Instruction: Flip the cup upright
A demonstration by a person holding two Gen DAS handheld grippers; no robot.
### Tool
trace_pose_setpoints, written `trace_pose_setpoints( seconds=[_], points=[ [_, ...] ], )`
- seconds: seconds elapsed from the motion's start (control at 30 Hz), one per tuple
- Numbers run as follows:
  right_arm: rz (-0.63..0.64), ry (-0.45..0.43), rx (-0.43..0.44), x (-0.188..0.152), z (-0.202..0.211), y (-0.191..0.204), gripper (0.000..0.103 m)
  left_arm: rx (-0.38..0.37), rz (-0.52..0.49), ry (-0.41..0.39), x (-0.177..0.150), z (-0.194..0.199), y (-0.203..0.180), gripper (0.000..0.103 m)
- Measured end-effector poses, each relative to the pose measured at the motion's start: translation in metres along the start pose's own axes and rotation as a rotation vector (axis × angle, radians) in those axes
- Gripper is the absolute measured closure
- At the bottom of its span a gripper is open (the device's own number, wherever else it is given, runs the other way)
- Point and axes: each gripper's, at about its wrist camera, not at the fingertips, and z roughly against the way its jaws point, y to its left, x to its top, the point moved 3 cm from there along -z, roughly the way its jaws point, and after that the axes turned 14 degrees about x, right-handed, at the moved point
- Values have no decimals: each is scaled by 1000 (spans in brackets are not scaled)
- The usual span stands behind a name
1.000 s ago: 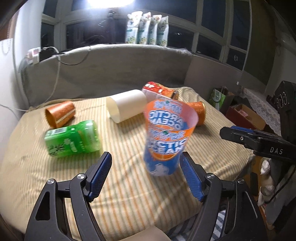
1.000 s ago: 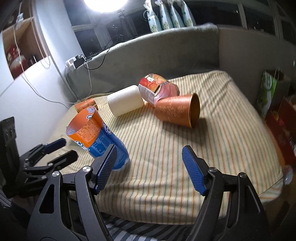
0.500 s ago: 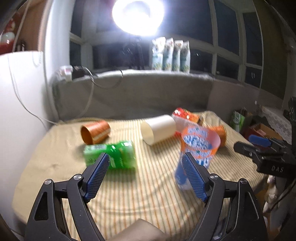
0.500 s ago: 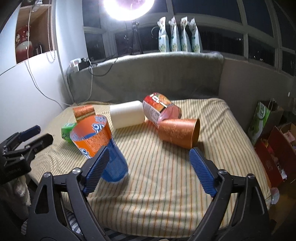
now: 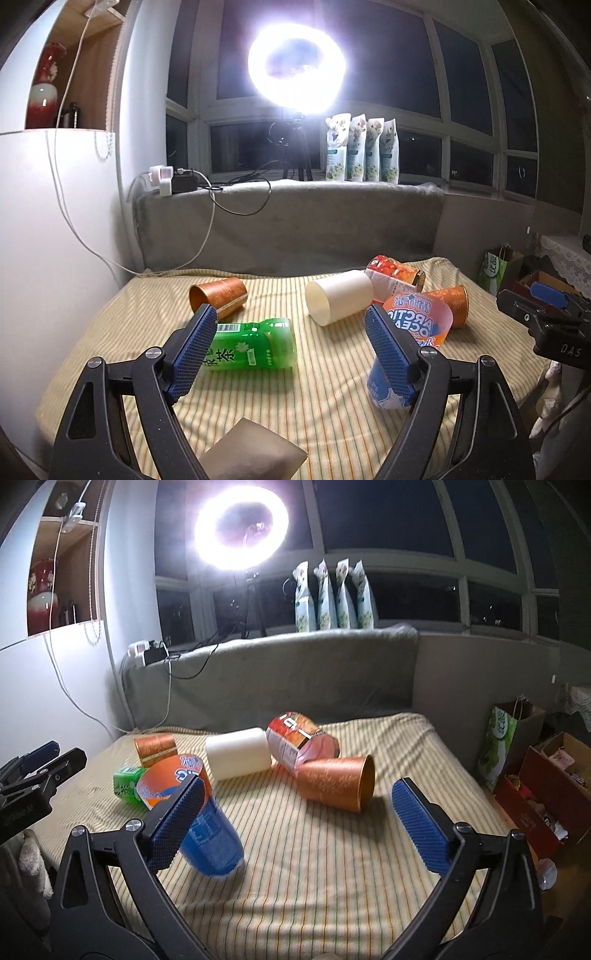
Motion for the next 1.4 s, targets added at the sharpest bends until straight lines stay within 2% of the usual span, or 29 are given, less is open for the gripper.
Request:
trace_pose_setpoints(
  seconds=[0.27, 1.4],
  points=[
    [37, -21, -19, 1, 4, 8, 0, -5, -2, 0, 0, 2, -1, 21],
    [33, -20, -18, 1, 4, 8, 0, -2, -6, 2, -2, 2, -2, 21]
  ],
)
